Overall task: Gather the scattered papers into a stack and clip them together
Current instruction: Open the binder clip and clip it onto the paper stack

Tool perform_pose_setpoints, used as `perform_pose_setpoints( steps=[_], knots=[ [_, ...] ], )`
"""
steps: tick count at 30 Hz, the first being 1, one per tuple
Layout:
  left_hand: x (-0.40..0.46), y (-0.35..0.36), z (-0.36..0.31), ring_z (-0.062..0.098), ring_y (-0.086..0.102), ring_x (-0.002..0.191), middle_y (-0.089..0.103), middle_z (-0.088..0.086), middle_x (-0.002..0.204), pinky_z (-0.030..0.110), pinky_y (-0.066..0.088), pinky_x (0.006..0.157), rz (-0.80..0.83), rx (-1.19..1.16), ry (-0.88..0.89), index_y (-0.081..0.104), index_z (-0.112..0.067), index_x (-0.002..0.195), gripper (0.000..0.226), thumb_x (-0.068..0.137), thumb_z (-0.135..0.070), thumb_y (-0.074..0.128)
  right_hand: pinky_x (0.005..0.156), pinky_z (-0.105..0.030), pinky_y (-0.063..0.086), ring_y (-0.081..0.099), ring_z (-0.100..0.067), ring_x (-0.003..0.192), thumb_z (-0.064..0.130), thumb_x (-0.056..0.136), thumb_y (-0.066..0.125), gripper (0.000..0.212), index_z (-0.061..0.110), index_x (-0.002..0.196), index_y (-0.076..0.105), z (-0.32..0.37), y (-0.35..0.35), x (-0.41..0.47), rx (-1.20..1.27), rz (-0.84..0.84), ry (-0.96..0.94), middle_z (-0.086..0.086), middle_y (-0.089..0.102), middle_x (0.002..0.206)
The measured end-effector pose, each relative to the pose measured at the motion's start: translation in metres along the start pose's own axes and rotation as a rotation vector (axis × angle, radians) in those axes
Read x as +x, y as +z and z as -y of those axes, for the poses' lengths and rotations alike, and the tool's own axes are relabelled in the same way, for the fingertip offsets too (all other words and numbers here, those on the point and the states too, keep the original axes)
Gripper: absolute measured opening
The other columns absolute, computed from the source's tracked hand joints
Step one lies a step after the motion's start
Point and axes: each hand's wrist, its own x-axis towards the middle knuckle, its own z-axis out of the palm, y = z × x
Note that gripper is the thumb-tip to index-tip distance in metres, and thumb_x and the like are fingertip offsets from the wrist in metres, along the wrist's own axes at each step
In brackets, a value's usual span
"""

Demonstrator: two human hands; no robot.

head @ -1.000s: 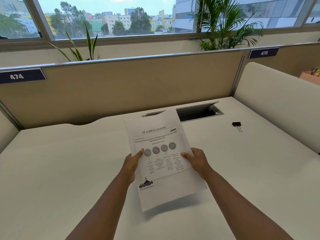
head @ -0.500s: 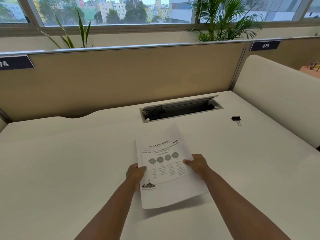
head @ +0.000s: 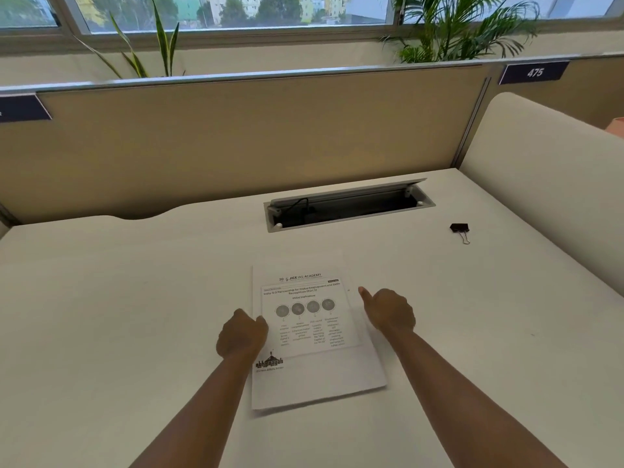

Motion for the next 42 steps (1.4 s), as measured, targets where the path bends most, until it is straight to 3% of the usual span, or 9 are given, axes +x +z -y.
perform_pose_setpoints(
  steps=[4, 7, 9, 13, 21, 25, 30, 33, 42],
  knots=[
    [-0.009, 0.008, -0.022, 0.035, 0.047, 0.118, 0.05, 0.017, 0.126, 0.044, 0.037, 0.095, -0.219, 0.176, 0.171, 0.042, -0.008, 0.129, 0.049, 0.088, -0.033, 0.049, 0.079, -0.031, 0.046, 0.061, -0.032, 0.102, 0.05, 0.091, 0.042, 0.05, 0.007, 0.103, 0.065, -0.016, -0.024, 0.022, -0.014, -0.055, -0.011, -0.014, 0.067, 0.107],
    [-0.006, 0.03, -0.042, 0.032, 0.04, 0.129, 0.046, 0.014, 0.139, 0.046, 0.032, 0.104, -0.154, 0.189, 0.436, 0.032, -0.014, 0.142, 0.062, 0.088, -0.041, 0.044, 0.084, -0.033, 0.047, 0.06, -0.032, 0.106, 0.042, 0.091, 0.048, 0.04, 0.008, 0.106, 0.065, -0.032, -0.044, 0.044, -0.004, -0.067, 0.009, -0.013, 0.067, 0.111],
    [-0.006, 0.049, -0.058, 0.027, 0.025, 0.142, 0.03, 0.011, 0.152, 0.046, 0.019, 0.114, -0.07, 0.249, 0.526, 0.019, -0.022, 0.148, 0.065, 0.091, -0.044, 0.041, 0.085, -0.033, 0.047, 0.06, -0.032, 0.106, 0.039, 0.091, 0.049, 0.038, 0.009, 0.107, 0.064, -0.043, -0.058, 0.059, 0.001, -0.089, 0.024, -0.012, 0.066, 0.112],
    [-0.014, 0.079, -0.081, 0.024, 0.008, 0.147, 0.013, 0.006, 0.158, 0.05, 0.003, 0.116, -0.082, 0.275, 0.619, 0.011, -0.025, 0.148, 0.083, 0.074, -0.06, 0.002, 0.085, -0.032, 0.045, 0.059, -0.031, 0.108, 0.037, 0.092, 0.05, 0.036, 0.01, 0.112, 0.061, -0.065, -0.083, 0.092, -0.022, -0.155, 0.025, -0.011, 0.064, 0.116],
    [-0.016, 0.117, -0.067, 0.033, 0.024, 0.142, 0.029, 0.014, 0.152, 0.058, 0.015, 0.112, -0.158, 0.26, 0.601, 0.035, -0.017, 0.142, 0.094, 0.08, -0.069, -0.013, 0.096, -0.04, 0.041, 0.047, -0.031, 0.122, 0.032, 0.093, 0.05, 0.041, 0.01, 0.127, 0.053, -0.097, -0.108, 0.163, -0.18, -0.14, -0.047, -0.013, 0.052, 0.129],
    [-0.015, 0.12, -0.066, 0.029, 0.02, 0.143, 0.025, 0.011, 0.154, 0.055, 0.009, 0.114, -0.156, 0.252, 0.584, 0.034, -0.018, 0.142, 0.097, 0.077, -0.069, -0.016, 0.099, -0.043, 0.039, 0.039, -0.031, 0.128, 0.032, 0.091, 0.053, 0.049, 0.01, 0.133, 0.044, -0.102, -0.112, 0.191, -0.221, -0.052, -0.074, -0.012, 0.044, 0.136],
    [-0.016, 0.121, -0.067, 0.022, 0.01, 0.145, 0.017, 0.007, 0.156, 0.05, 0.003, 0.116, -0.147, 0.235, 0.569, 0.027, -0.021, 0.145, 0.075, 0.082, -0.058, 0.007, 0.1, -0.045, 0.036, 0.035, -0.031, 0.129, 0.035, 0.089, 0.053, 0.055, 0.007, 0.134, 0.037, -0.106, -0.11, 0.216, -0.327, 0.015, -0.111, -0.007, 0.036, 0.144],
    [-0.014, 0.122, -0.065, 0.014, 0.005, 0.142, 0.014, 0.004, 0.157, 0.047, 0.0, 0.116, -0.153, 0.23, 0.559, 0.024, -0.022, 0.145, 0.072, 0.082, -0.053, 0.009, 0.097, -0.042, 0.038, 0.04, -0.032, 0.124, 0.028, 0.091, 0.053, 0.047, 0.004, 0.13, 0.042, -0.106, -0.104, 0.221, -0.318, -0.078, -0.119, -0.013, 0.044, 0.136],
    [-0.016, 0.122, -0.067, 0.019, 0.005, 0.146, 0.012, 0.003, 0.157, 0.044, -0.004, 0.116, -0.138, 0.214, 0.559, 0.022, -0.024, 0.146, 0.074, 0.08, -0.054, 0.006, 0.08, -0.042, 0.042, 0.051, -0.038, 0.103, -0.003, 0.089, 0.042, 0.024, 0.0, 0.104, 0.06, -0.106, -0.077, 0.191, -0.142, -0.294, -0.183, -0.022, 0.063, 0.103]
  ],
)
